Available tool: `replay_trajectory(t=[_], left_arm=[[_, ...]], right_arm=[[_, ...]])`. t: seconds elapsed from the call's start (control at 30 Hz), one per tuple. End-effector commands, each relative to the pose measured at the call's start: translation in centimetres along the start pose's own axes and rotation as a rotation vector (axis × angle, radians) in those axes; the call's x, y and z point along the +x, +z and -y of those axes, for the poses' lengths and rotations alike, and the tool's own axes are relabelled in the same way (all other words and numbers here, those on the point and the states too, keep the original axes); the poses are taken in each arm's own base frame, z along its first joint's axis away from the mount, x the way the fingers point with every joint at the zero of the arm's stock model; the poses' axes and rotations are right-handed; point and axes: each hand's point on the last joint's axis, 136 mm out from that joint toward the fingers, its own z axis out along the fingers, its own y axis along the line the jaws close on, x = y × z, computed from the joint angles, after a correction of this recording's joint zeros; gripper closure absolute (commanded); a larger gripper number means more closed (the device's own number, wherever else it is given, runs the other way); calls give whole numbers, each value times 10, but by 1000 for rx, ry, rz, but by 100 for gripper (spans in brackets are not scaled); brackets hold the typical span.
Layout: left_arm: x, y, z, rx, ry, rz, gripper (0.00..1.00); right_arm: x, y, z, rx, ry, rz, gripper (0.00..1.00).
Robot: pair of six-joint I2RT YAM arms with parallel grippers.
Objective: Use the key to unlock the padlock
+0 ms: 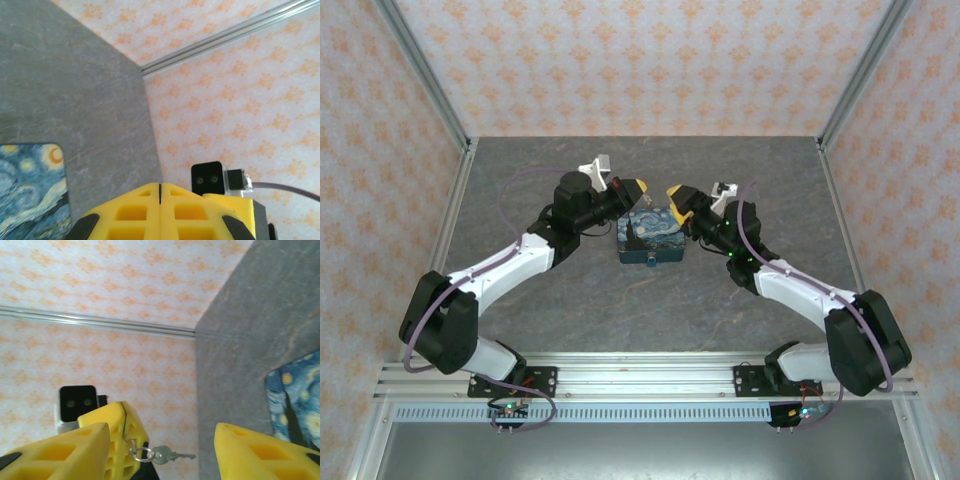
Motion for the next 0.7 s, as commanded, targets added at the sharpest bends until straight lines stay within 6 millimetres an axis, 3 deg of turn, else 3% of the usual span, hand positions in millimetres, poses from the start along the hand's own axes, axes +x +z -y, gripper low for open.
replay_trajectory(t=[0.0, 0.3, 0.67], left_arm=[[-17, 3, 9, 81, -64, 86, 100], [-19, 9, 7, 101, -86, 92, 100], [-20, 9, 9, 105, -86, 98, 100]], right_arm=[[-8, 6, -41, -147, 2, 28, 45], [5, 31, -56, -220, 13, -37, 54], [19, 33, -41, -200, 30, -69, 63]])
